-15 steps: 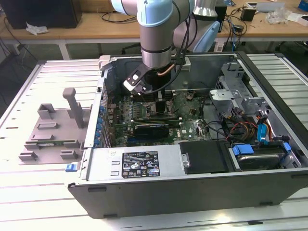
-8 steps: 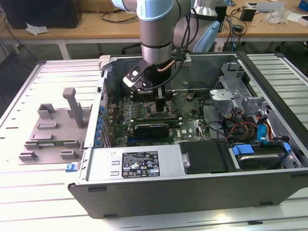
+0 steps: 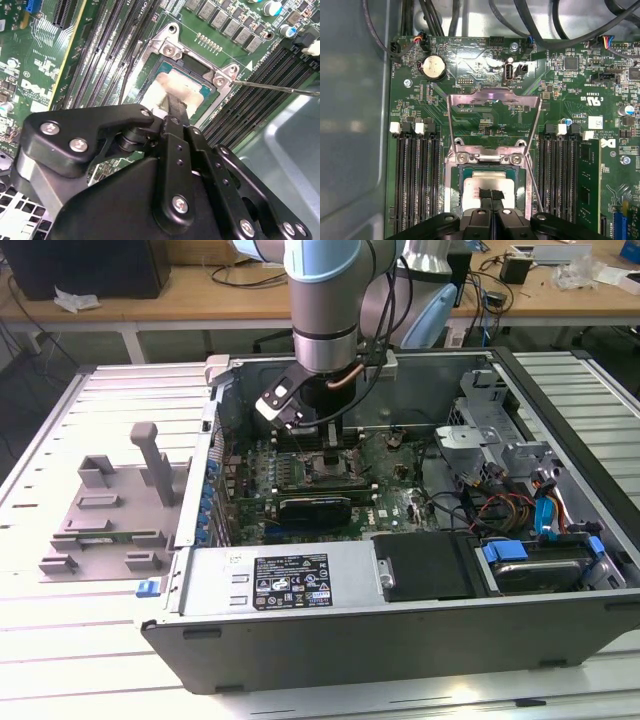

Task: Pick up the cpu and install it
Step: 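Place the cpu into insertion slot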

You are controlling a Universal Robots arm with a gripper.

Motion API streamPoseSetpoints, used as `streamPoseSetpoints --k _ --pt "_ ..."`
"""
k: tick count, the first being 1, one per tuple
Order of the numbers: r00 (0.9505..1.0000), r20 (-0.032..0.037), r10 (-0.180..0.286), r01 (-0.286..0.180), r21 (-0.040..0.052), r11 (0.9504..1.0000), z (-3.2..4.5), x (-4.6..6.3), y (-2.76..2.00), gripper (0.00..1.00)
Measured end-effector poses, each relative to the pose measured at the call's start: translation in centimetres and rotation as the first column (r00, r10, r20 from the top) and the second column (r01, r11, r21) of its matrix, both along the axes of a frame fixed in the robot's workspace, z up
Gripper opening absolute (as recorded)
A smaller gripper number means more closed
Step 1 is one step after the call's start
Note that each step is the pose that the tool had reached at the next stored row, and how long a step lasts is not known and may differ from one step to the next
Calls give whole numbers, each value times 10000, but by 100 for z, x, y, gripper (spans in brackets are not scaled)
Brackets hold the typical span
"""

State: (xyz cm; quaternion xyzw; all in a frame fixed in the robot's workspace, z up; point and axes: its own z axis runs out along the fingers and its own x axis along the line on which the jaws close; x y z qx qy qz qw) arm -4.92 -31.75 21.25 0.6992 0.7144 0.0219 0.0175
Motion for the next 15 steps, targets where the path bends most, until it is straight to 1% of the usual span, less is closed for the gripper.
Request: streamPoseSetpoints --k 4,7,11,15 --pt "10000 0 0 0 -1 10000 -4 -4 0 11" --pt "10000 1 -1 1 1 10000 -42 -5 0 11" --pt "10000 0 0 0 -1 10000 -74 -5 0 11" --pt "10000 -3 0 0 -5 10000 -84 -6 -1 11"
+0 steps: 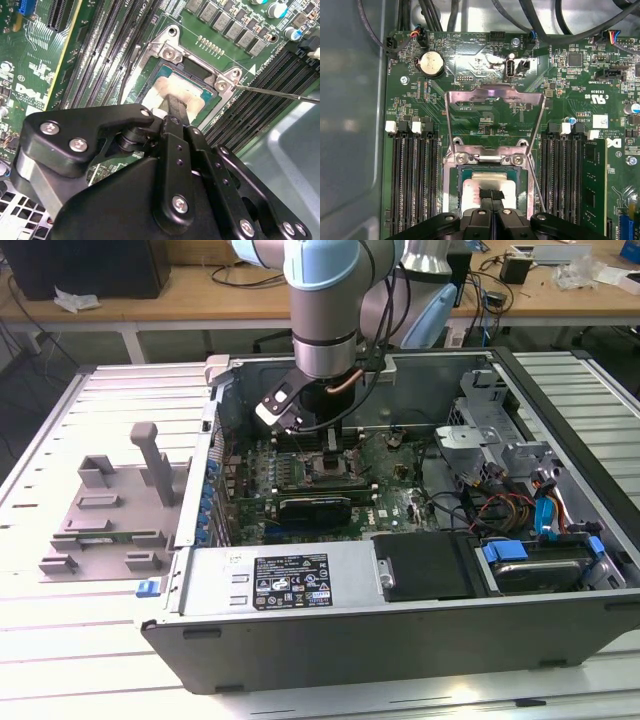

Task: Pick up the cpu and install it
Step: 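Place the cpu into insertion slot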

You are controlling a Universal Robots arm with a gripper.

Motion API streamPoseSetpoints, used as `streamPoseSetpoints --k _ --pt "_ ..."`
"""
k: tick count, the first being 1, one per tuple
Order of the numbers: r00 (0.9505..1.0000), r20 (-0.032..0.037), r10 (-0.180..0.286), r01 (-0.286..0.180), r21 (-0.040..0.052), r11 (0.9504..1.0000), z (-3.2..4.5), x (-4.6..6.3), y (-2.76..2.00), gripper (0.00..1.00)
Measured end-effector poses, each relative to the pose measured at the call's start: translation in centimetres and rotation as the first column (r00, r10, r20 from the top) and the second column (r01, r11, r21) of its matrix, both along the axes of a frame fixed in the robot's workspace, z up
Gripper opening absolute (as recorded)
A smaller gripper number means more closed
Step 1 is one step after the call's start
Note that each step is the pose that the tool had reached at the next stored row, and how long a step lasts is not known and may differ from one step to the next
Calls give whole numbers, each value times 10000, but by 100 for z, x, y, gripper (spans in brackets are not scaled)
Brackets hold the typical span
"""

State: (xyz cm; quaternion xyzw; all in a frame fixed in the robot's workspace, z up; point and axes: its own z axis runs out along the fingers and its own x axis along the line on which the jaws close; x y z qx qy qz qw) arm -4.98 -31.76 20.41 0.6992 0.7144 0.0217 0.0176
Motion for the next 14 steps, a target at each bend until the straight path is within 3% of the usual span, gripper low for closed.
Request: streamPoseSetpoints --k 8,14 --pt "10000 13 -1 1 20 10000 10 2 3 11" --pt "10000 3 -1 1 5 10000 140 0 1 11"
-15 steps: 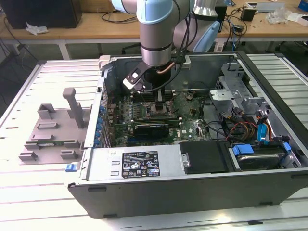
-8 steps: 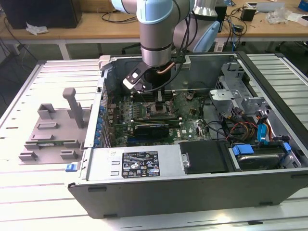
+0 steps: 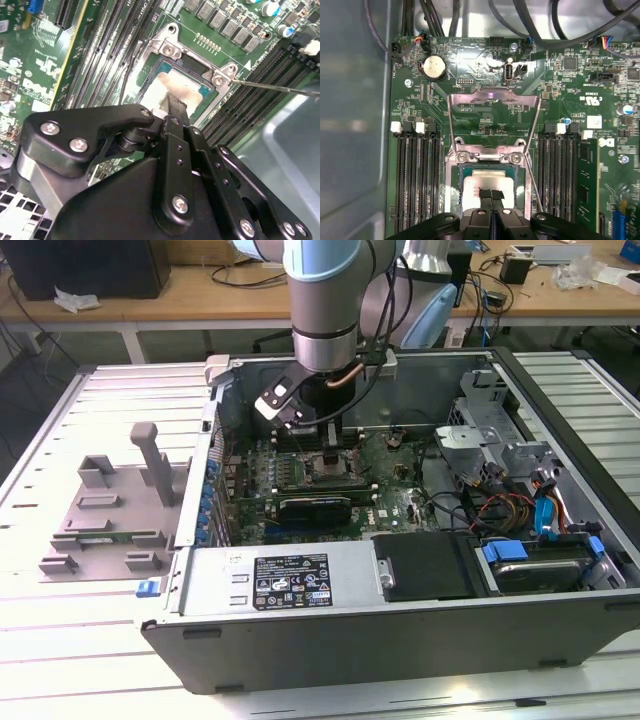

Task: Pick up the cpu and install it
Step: 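Place the cpu into insertion slot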

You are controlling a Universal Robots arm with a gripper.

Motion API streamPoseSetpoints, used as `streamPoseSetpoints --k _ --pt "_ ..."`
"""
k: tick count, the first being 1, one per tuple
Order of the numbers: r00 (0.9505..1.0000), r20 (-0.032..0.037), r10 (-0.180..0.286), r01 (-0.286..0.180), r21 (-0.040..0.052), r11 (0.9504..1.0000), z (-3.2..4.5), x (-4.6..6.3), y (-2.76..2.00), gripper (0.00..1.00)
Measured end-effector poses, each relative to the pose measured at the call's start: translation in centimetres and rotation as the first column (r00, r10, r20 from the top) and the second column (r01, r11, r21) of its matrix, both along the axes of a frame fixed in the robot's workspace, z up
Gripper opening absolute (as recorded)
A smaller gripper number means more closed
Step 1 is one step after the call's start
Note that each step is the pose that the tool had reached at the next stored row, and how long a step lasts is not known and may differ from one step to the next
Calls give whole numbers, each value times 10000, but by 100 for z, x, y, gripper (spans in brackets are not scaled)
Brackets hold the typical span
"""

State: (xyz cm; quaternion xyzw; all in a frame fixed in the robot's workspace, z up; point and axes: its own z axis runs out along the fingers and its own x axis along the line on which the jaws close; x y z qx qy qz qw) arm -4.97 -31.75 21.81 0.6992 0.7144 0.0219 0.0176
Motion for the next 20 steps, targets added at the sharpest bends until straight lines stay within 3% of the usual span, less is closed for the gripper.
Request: streamPoseSetpoints --k 2,5,7,9,13,14,15,20 --pt "10000 -1 1 -1 -8 10000 51 0 0 11" --pt "10000 0 1 -1 -55 10000 178 0 1 11" --pt "10000 0 1 -1 -81 10000 314 0 1 11" --pt "10000 0 0 0 -85 10000 373 0 1 11" --pt "10000 -2 0 0 -89 10000 398 0 1 11" --pt "10000 -68 -1 0 -91 10000 399 -1 1 11" --pt "10000 -83 -1 0 -91 10000 399 -1 1 11" --pt "10000 -99 1 -2 -88 10000 398 13 1 11"
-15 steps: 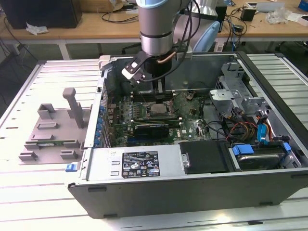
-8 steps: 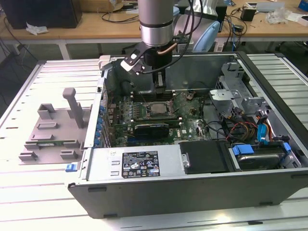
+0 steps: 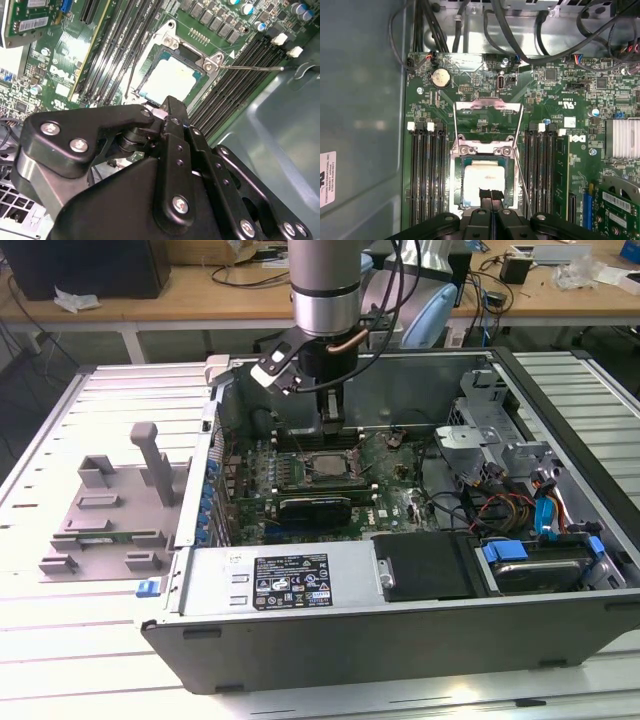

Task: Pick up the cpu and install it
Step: 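Place the cpu into insertion slot, then close the cpu cover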

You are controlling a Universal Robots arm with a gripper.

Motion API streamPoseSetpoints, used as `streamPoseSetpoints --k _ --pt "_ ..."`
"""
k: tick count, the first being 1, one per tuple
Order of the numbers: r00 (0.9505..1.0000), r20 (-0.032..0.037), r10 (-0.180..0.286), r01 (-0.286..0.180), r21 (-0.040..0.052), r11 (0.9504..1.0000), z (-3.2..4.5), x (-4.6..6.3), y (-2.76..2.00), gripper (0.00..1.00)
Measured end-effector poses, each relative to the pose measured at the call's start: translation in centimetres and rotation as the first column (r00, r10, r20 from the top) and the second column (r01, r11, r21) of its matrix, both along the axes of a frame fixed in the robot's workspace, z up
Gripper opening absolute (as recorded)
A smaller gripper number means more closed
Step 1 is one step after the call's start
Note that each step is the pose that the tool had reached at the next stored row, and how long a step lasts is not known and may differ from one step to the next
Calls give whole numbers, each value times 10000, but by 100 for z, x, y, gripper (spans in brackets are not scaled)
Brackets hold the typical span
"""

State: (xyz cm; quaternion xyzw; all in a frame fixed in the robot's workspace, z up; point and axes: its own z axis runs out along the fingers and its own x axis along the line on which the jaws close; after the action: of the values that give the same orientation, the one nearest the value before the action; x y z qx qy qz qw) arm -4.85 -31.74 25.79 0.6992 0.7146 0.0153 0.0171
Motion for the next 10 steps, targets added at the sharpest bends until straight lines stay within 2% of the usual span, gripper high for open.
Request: streamPoseSetpoints --k 10 --pt "10000 -1 -1 1 -1 10000 0 7 0 11"
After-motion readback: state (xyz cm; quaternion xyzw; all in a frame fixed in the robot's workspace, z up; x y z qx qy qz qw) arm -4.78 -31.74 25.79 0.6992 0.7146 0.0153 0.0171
